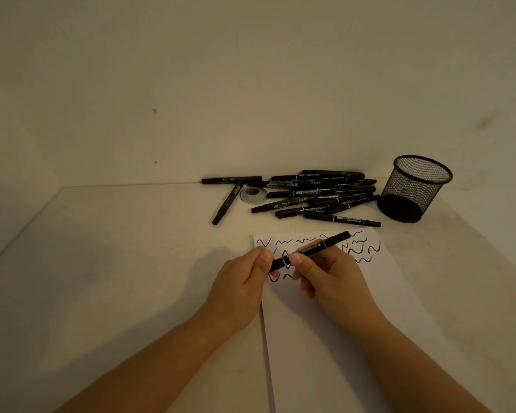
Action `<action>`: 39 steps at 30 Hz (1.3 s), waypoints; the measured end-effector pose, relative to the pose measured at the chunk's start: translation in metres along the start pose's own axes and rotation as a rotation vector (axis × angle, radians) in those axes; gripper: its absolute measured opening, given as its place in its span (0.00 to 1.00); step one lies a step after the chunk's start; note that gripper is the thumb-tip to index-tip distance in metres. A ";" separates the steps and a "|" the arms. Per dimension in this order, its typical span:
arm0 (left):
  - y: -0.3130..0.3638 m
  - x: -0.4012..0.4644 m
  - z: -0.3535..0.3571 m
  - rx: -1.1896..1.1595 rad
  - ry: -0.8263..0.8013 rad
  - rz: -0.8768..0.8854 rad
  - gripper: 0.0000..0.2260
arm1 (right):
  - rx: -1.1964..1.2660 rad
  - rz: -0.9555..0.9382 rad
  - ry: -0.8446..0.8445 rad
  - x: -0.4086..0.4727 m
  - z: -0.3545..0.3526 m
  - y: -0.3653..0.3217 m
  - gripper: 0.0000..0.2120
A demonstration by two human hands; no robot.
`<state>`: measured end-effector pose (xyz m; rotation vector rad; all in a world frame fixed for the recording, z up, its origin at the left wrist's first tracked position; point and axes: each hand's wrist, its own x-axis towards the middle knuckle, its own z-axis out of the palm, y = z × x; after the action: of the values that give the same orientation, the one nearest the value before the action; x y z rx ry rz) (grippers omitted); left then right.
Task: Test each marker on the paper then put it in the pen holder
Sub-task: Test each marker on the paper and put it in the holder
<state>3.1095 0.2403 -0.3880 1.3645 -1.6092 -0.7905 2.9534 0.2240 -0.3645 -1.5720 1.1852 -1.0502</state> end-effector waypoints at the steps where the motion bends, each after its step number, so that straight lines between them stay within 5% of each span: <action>1: 0.000 0.001 -0.001 0.017 0.033 -0.007 0.19 | -0.094 -0.009 0.052 0.000 -0.001 0.000 0.08; 5: 0.004 0.012 -0.006 0.104 0.087 -0.052 0.11 | -0.652 -0.356 0.169 0.001 -0.012 -0.010 0.03; 8: 0.022 0.022 -0.006 0.181 0.038 0.019 0.10 | -1.019 -0.578 0.124 0.007 -0.022 -0.016 0.15; 14: 0.065 0.052 -0.007 0.099 -0.002 0.146 0.12 | -1.141 -0.795 0.160 0.043 -0.057 -0.038 0.08; 17: 0.073 0.076 -0.016 0.056 -0.001 0.165 0.16 | -0.998 -0.650 0.352 0.065 -0.085 -0.048 0.07; 22: 0.037 0.135 -0.042 0.465 0.096 0.073 0.12 | -0.630 -0.424 0.730 0.093 -0.135 -0.053 0.07; 26: -0.004 0.164 -0.058 0.616 0.084 0.002 0.13 | -0.683 -0.313 0.729 0.102 -0.146 -0.040 0.13; 30: -0.034 0.179 -0.070 0.757 0.041 0.014 0.15 | -0.755 -0.203 0.674 0.114 -0.152 -0.027 0.04; 39: -0.068 0.193 -0.070 1.035 -0.042 0.030 0.14 | -0.901 0.051 0.504 0.131 -0.159 -0.002 0.09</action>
<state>3.1961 0.0426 -0.3777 1.9927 -2.1754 0.1156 2.8265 0.0725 -0.3063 -1.9610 2.2492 -0.9512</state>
